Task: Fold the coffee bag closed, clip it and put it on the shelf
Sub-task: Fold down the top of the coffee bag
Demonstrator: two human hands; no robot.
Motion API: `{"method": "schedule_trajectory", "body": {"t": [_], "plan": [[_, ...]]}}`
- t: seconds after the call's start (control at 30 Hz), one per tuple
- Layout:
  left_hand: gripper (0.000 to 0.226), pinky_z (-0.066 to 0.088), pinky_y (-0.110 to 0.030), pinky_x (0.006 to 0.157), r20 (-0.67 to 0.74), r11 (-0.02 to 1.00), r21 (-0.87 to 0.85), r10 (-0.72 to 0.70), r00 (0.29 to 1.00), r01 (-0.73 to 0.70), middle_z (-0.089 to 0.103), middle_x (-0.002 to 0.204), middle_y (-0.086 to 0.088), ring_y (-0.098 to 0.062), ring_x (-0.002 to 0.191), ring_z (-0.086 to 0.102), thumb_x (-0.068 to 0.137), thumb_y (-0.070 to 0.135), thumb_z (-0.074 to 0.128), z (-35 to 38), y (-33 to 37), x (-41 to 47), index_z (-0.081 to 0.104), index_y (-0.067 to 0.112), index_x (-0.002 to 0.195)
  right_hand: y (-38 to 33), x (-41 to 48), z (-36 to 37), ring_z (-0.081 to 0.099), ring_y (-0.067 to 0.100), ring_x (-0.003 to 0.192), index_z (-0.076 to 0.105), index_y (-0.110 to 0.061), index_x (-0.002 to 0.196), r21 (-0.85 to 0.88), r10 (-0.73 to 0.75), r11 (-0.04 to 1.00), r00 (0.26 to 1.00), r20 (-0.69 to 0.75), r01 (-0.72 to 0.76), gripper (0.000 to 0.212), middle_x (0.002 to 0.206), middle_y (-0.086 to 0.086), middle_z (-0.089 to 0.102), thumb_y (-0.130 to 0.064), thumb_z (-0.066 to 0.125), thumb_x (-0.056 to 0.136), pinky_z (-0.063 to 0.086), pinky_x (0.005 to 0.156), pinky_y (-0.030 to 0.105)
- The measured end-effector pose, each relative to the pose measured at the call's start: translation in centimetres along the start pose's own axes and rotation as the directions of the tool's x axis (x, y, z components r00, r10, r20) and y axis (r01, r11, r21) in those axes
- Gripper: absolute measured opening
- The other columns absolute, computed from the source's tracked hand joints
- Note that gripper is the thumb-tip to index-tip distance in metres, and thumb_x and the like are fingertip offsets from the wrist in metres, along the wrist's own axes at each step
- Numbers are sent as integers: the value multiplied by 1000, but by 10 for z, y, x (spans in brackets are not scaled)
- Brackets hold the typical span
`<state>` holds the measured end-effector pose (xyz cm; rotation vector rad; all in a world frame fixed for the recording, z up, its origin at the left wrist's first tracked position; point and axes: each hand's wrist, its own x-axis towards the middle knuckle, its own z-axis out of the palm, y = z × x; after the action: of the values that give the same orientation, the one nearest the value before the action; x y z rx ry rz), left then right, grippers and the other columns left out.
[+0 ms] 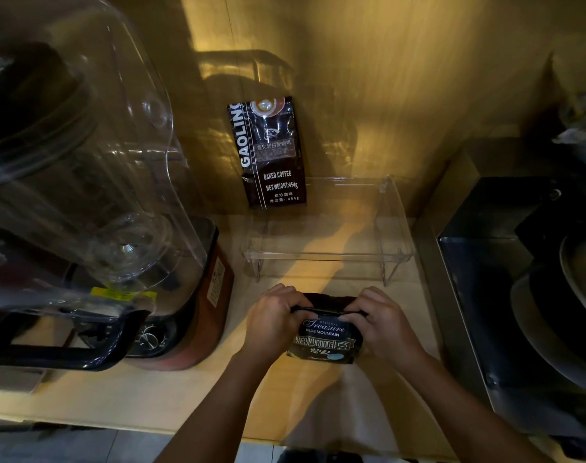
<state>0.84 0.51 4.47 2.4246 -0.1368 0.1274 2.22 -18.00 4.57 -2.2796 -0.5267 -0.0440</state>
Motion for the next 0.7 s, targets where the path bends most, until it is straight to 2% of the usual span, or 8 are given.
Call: {"method": "schedule_trajectory", "body": {"t": [0.13, 0.23, 0.3, 0.43, 0.53, 0.63, 0.7], "plan": [[4, 47, -37, 70, 24, 1000, -24, -17, 1000, 18, 69, 75, -2, -17, 79, 57, 72, 19, 72, 0, -1, 3, 69, 17, 74, 2, 5, -1, 52, 21, 78, 66, 0, 74, 49, 62, 997, 998, 31, -63, 4, 75, 6, 55, -3, 68, 75, 37, 64, 17], [5, 49, -41, 73, 53, 997, -61, -39, 998, 42, 70, 78, -2, -18, 81, 58, 73, 19, 71, -2, -4, 5, 71, 17, 77, 3, 8, -6, 52, 17, 85, 67, -6, 83, 36, 101, 994, 991, 87, -104, 9, 83, 5, 59, -13, 68, 77, 38, 72, 23], [6, 50, -41, 73, 53, 995, -87, -35, 998, 40, 71, 79, -2, -16, 80, 59, 74, 18, 71, -4, -6, 4, 71, 19, 79, 1, 8, -9, 53, 20, 86, 69, -6, 86, 39, 70, 996, 993, 94, -74, 10, 84, 10, 63, -12, 68, 77, 38, 74, 25], [10, 52, -32, 74, 103, 989, -135, -51, 993, 65, 73, 86, 1, -10, 81, 62, 76, 17, 70, -9, -12, 5, 71, 22, 85, 1, 4, -7, 57, 29, 76, 70, -1, 78, -7, 15, 1000, 1000, 20, -15, 5, 74, 18, 65, 0, 67, 75, 38, 68, 25], [10, 49, -17, 70, 144, 979, -166, -96, 985, 120, 73, 86, 0, -6, 78, 62, 77, 16, 69, -12, -13, 11, 70, 19, 86, 2, 4, -2, 57, 33, 70, 68, 2, 72, -39, 8, 999, 999, -41, -10, 2, 67, 20, 63, 3, 69, 72, 41, 64, 29], [11, 39, -3, 65, 165, 981, -137, -116, 979, 140, 73, 88, -4, -9, 79, 62, 78, 15, 67, -13, -12, 13, 70, 14, 89, 3, 5, 0, 56, 31, 65, 65, 3, 66, -60, -19, 998, 998, -61, 15, 7, 62, 20, 61, 6, 70, 70, 39, 60, 30], [11, 38, -3, 64, 161, 985, -111, -111, 981, 130, 73, 88, -3, -8, 78, 60, 79, 17, 67, -13, -13, 12, 70, 14, 89, 2, 5, 0, 54, 27, 66, 65, 2, 66, -64, -38, 997, 998, -51, 34, 7, 62, 19, 60, 4, 69, 71, 38, 60, 29]]}}
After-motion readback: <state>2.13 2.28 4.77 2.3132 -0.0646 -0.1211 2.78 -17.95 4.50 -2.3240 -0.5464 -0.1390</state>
